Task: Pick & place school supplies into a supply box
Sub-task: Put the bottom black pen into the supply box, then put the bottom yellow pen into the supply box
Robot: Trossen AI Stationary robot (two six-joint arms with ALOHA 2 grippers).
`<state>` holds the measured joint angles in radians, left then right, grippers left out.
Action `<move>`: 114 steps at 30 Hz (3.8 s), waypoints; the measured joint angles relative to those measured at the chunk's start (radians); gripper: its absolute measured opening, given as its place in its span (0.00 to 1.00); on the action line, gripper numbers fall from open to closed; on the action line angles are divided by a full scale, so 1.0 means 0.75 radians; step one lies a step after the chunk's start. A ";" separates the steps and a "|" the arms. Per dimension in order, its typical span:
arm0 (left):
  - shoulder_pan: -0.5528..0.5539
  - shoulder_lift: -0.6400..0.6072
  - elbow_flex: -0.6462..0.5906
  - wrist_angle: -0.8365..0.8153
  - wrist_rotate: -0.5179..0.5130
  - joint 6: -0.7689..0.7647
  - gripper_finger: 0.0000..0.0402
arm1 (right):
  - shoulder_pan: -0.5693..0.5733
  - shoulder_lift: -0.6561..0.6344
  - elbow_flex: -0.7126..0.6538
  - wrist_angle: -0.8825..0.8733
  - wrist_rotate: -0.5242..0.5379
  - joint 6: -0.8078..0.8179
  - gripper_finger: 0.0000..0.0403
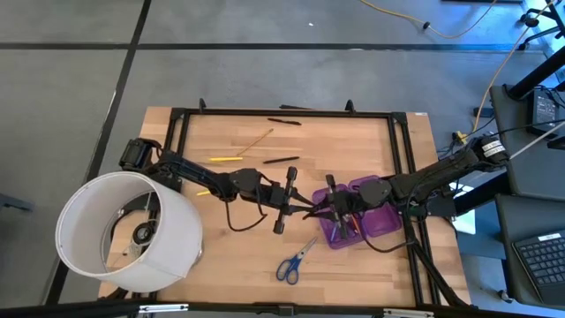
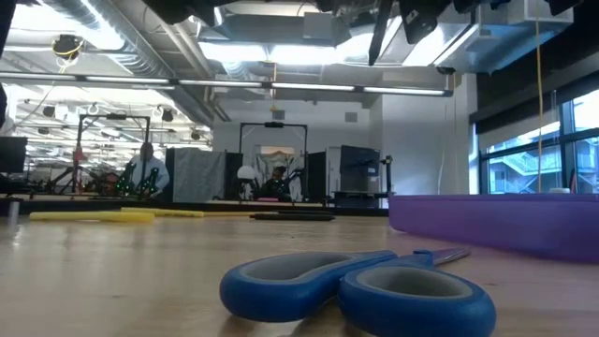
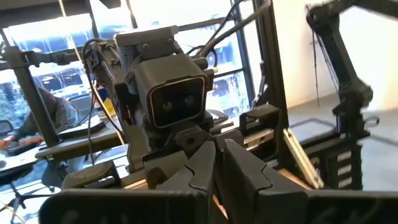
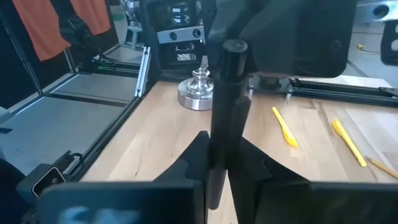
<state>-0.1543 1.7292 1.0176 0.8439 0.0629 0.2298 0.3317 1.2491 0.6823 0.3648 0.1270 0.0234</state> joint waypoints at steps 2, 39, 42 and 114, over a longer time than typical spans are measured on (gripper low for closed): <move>0.000 -0.001 0.001 -0.031 -0.001 0.039 0.09 | 0.000 0.000 0.000 -0.016 0.000 0.031 0.10; 0.124 0.003 0.000 -1.348 -0.302 -0.467 0.24 | -0.241 0.059 0.001 -1.110 -0.186 1.180 0.12; 0.124 0.003 0.000 -1.348 -0.302 -0.466 0.23 | -0.241 0.108 0.001 -1.111 -0.192 1.179 0.10; 0.121 0.003 -0.001 -2.230 -0.546 -0.701 0.21 | -0.238 0.240 0.000 -1.090 -0.419 1.179 0.28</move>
<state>-0.0635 1.7317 1.0172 -0.8284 -0.3467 -0.2960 0.1535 1.4292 0.6823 -0.4530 -0.1871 0.9077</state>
